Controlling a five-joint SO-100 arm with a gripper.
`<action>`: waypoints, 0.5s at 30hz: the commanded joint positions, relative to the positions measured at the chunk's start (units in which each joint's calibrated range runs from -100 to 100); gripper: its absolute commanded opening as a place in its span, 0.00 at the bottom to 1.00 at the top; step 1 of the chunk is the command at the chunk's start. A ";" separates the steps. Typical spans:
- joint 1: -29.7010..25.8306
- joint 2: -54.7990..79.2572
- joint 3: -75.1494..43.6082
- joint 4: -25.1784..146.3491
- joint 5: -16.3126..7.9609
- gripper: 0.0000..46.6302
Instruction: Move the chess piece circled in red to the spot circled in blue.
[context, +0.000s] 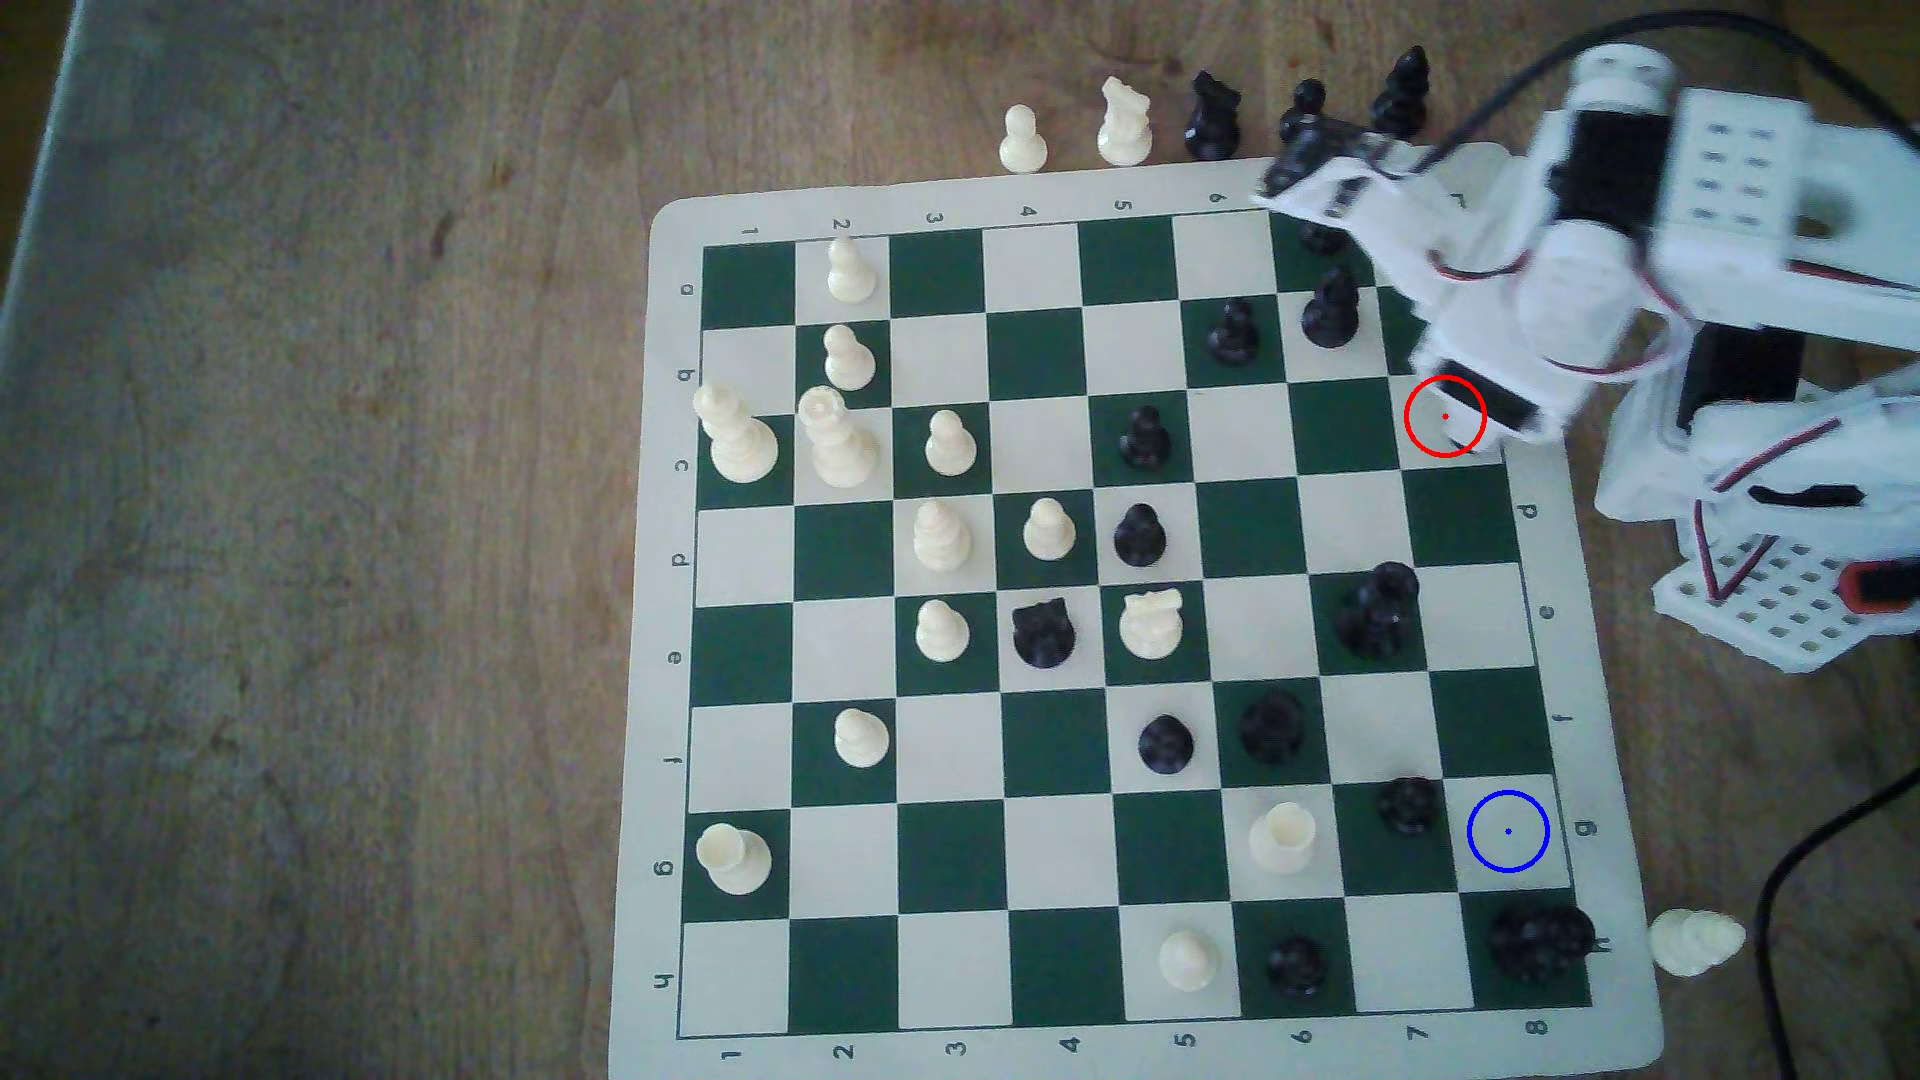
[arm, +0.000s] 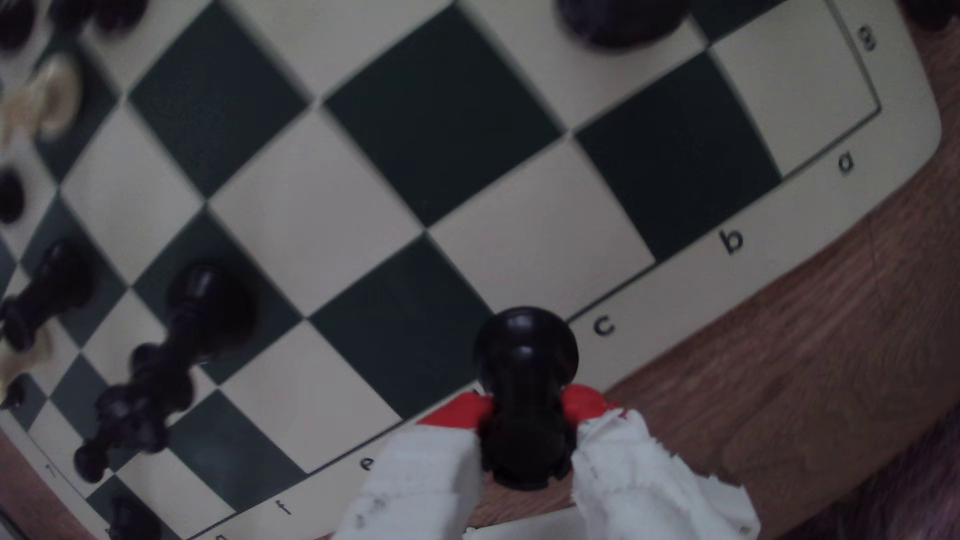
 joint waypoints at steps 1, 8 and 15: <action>-6.91 -4.18 -9.53 6.33 -1.81 0.01; -20.20 -10.29 -12.98 6.82 -3.91 0.01; -29.90 -7.74 -14.16 3.95 -3.52 0.01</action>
